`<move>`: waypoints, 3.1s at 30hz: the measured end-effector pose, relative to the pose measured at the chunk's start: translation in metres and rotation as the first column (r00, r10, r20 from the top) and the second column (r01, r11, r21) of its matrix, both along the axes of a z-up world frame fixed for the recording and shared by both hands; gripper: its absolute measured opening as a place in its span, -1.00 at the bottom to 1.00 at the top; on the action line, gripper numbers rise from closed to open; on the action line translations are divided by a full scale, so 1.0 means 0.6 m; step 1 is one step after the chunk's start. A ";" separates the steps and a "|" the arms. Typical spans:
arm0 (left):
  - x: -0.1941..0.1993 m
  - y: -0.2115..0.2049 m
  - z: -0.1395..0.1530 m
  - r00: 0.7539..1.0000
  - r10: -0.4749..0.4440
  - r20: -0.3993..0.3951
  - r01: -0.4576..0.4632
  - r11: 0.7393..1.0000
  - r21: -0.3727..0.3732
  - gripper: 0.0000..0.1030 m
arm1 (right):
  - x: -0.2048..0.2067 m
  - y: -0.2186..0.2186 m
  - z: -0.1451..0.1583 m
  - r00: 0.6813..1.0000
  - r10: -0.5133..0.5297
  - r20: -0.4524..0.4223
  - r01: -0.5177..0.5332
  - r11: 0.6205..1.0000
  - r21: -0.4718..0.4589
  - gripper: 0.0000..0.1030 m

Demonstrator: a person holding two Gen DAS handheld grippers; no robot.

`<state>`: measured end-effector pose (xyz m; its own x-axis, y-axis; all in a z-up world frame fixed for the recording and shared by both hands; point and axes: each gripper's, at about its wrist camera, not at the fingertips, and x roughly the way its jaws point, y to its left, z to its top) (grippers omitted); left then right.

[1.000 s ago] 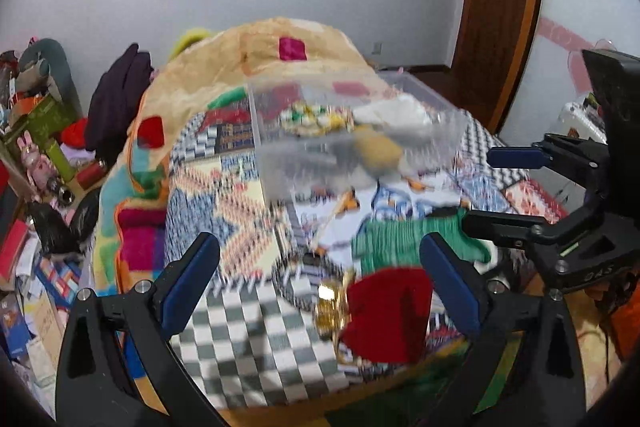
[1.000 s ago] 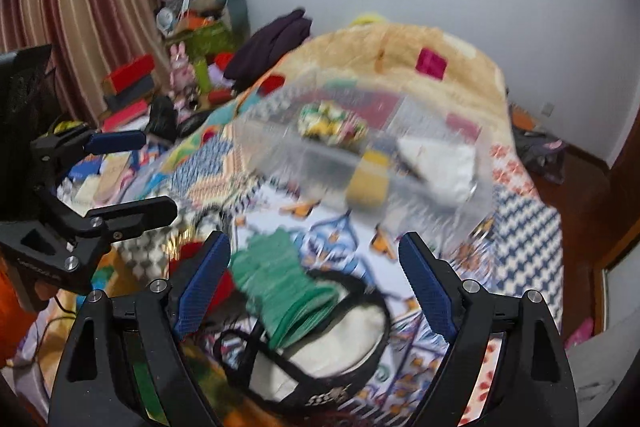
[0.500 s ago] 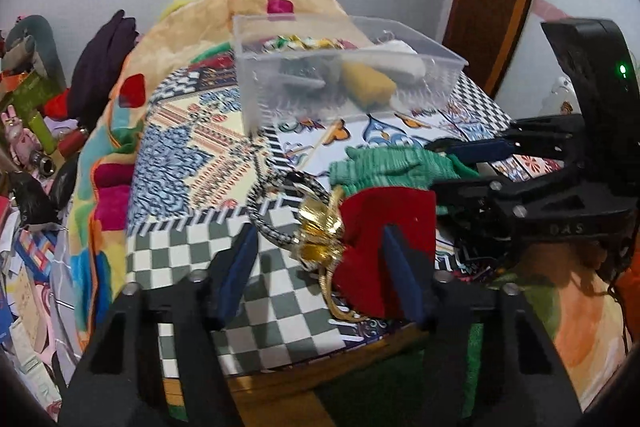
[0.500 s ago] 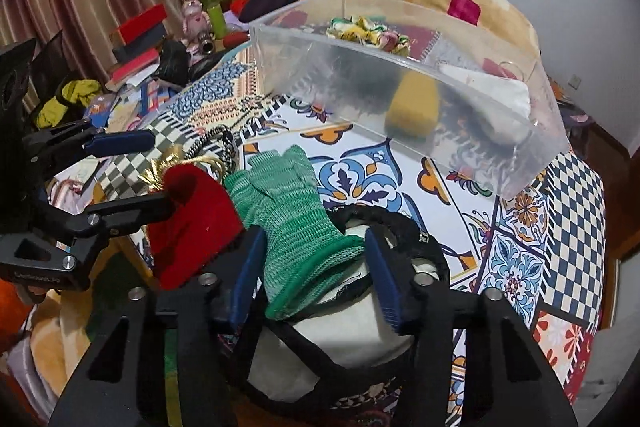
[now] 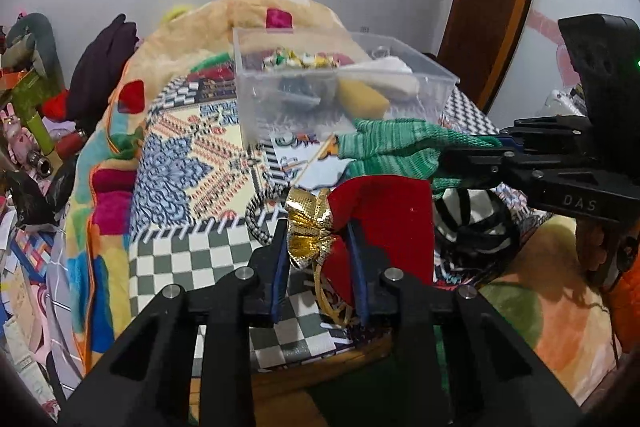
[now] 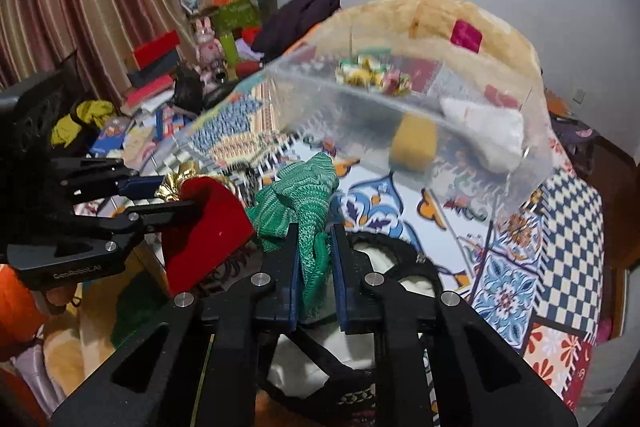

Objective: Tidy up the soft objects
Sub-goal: 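Carry the red bag and green glove into the clear box while opening both tools, then grasp the black-and-white braided cord with the left tool while the right tool grasps the black-rimmed white cap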

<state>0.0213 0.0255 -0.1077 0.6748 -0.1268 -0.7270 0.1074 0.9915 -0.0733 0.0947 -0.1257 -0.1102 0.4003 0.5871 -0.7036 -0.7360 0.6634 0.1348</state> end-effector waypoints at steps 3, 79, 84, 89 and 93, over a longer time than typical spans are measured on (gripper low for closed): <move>0.004 0.002 0.020 0.999 0.012 0.035 -0.012 1.000 0.003 -0.47 | -0.001 -0.006 0.017 0.999 -0.023 0.031 0.023 1.000 0.018 -0.76; 0.103 -0.020 0.080 0.992 0.044 0.116 -0.066 0.980 0.186 0.98 | 0.066 -0.062 0.044 0.972 -0.217 0.094 0.223 0.973 -0.066 1.00; 0.083 -0.013 0.022 0.999 0.050 0.019 -0.053 0.980 0.192 0.98 | 0.052 -0.067 -0.005 0.980 -0.199 0.023 0.200 0.973 -0.118 1.00; 0.077 0.000 -0.033 0.994 0.073 -0.087 -0.059 0.986 0.155 0.98 | 0.051 -0.064 -0.042 0.981 -0.182 -0.074 0.171 0.977 -0.128 0.99; 0.073 0.001 -0.053 0.991 0.080 -0.110 -0.062 0.986 0.156 0.98 | 0.044 -0.048 -0.058 0.984 -0.150 -0.098 0.135 0.980 -0.144 0.62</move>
<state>0.0652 0.0259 -0.1398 0.5886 0.0366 -0.8076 0.0361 0.9968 0.0714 0.1213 -0.1545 -0.1449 0.3904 0.4250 -0.8167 -0.6183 0.7783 0.1095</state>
